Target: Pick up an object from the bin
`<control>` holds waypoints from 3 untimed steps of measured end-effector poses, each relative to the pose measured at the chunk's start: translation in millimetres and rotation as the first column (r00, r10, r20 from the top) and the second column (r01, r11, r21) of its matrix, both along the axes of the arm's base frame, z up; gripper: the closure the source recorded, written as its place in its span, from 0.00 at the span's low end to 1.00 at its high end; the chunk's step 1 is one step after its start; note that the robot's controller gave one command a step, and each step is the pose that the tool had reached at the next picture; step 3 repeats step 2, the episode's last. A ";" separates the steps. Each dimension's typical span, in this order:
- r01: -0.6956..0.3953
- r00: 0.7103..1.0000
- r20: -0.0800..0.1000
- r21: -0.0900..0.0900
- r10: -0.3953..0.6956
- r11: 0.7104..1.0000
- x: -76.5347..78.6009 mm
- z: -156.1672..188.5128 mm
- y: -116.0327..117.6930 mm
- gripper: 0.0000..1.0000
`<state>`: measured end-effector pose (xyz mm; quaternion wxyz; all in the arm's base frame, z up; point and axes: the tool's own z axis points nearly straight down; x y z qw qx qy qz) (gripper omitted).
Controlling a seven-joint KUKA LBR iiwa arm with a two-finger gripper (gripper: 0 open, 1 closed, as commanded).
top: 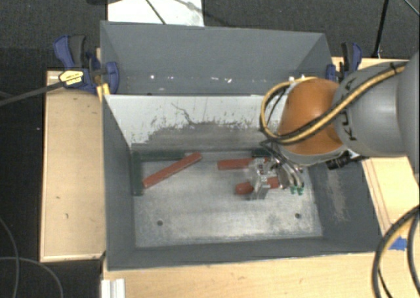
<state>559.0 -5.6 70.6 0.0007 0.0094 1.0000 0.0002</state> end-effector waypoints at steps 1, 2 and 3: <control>0.001 1.000 0.000 0.000 -0.001 1.000 0.0 0.0 0.0 1.00; -0.024 1.000 0.009 0.000 0.024 1.000 17.1 183.1 21.0 1.00; -0.024 1.000 0.009 0.000 0.024 1.000 17.1 183.1 21.0 1.00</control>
Offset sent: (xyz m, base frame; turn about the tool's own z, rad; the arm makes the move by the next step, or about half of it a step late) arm 0.0148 0.0207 0.1791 -0.0201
